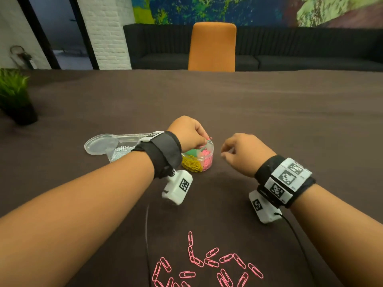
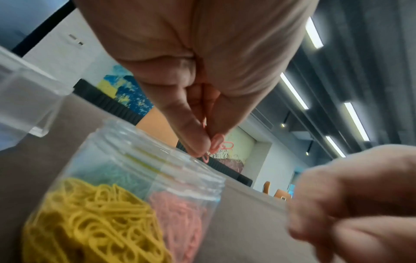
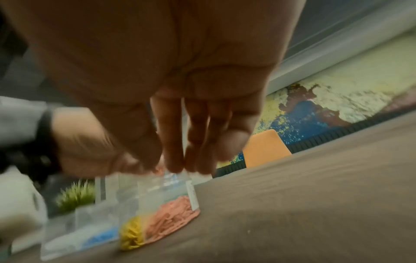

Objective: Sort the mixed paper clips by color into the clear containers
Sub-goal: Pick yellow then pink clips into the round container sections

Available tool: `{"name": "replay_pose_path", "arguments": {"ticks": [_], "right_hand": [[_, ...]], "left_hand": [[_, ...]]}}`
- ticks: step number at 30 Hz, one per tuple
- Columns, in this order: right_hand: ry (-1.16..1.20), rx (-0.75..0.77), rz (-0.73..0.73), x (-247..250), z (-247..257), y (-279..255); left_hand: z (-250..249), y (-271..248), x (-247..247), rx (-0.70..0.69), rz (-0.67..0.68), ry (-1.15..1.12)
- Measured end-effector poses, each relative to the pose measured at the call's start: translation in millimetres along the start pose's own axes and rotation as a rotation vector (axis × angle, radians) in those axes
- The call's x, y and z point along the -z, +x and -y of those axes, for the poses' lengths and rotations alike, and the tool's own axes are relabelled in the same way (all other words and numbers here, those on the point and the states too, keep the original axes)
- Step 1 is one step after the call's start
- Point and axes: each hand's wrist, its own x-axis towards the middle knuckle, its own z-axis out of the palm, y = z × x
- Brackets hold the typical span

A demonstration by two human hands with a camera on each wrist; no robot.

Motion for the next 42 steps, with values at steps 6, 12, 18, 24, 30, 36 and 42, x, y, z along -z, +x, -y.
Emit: {"name": "replay_pose_path", "arguments": {"ticks": [6,12,18,24,30,36,42], "right_hand": [[0.049,-0.001,0.291,9.7,-35.6,-52.5],[-0.093,-0.071,0.454,8.3,-48.0,-64.2],[-0.161,-0.078,0.423,4.7,-41.1,-57.0],[-0.27,-0.028,0.458,8.3,-24.7,-63.7],[-0.306,0.148,0.568,8.4,6.2,-126.0],[-0.235,0.183,0.65,8.0,48.8,-177.4],[-0.203,0.251,0.609,-8.2,60.1,-183.7]], "left_hand": [[-17.8,18.8,-14.4,-0.052,0.149,0.395],[-21.6,24.1,-15.1,-0.043,0.136,0.564],[-14.3,23.3,-3.9,-0.052,0.083,0.52],[-3.3,-31.7,16.2,-0.19,0.075,0.393],[29.7,-148.5,1.4,-0.226,0.694,0.673],[28.7,-207.7,4.1,-0.353,0.778,0.778],[44.2,-224.2,2.4,-0.459,0.674,0.768]]}}
